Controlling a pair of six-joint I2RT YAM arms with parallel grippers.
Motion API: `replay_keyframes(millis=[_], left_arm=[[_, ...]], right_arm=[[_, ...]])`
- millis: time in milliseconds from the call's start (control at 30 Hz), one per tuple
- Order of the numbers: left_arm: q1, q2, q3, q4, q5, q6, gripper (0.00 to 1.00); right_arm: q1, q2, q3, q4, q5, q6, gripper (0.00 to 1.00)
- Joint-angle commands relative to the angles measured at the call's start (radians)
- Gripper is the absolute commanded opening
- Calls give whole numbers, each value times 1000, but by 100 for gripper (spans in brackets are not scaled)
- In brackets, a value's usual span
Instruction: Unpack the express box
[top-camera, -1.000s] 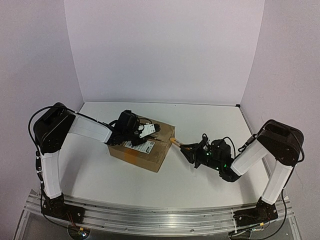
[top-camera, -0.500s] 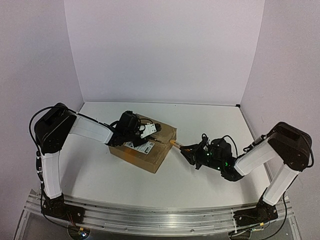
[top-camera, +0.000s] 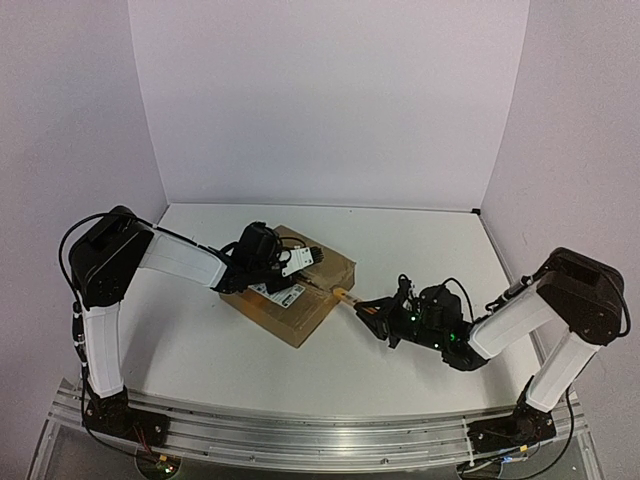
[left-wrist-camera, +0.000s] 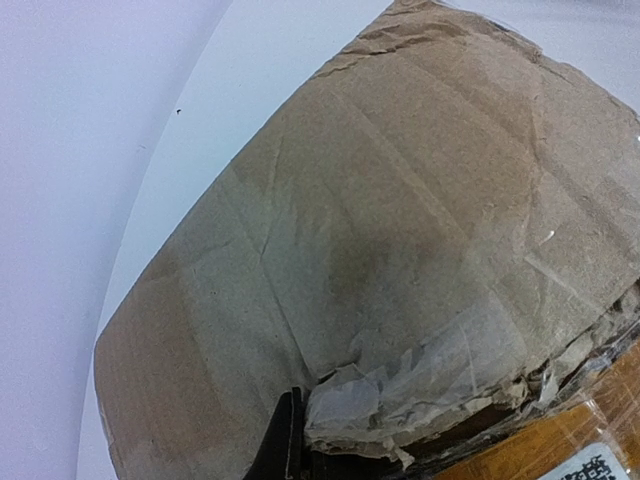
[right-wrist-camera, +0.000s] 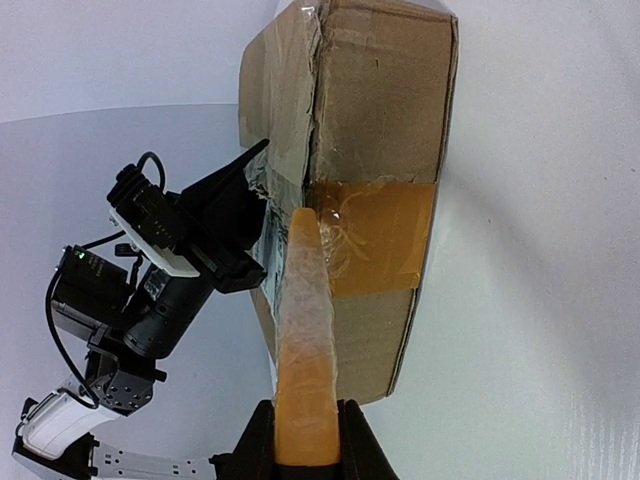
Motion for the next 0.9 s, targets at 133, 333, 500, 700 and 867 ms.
replay_keyframes(millis=[133, 333, 500, 700, 867], left_arm=[[37, 45, 32, 91, -104, -25, 0], [38, 46, 34, 96, -109, -21, 0], [38, 47, 29, 104, -109, -21, 0], [40, 46, 24, 107, -99, -13, 0], [40, 38, 8, 96, -71, 5, 0]], right_arm=[[149, -34, -16, -266, -353, -63, 0], [199, -4, -8, -240, -398, -48, 0], [220, -5, -23, -207, -400, -28, 0], [236, -34, -41, -210, -374, -16, 0], [243, -83, -74, -218, -337, 4, 0]])
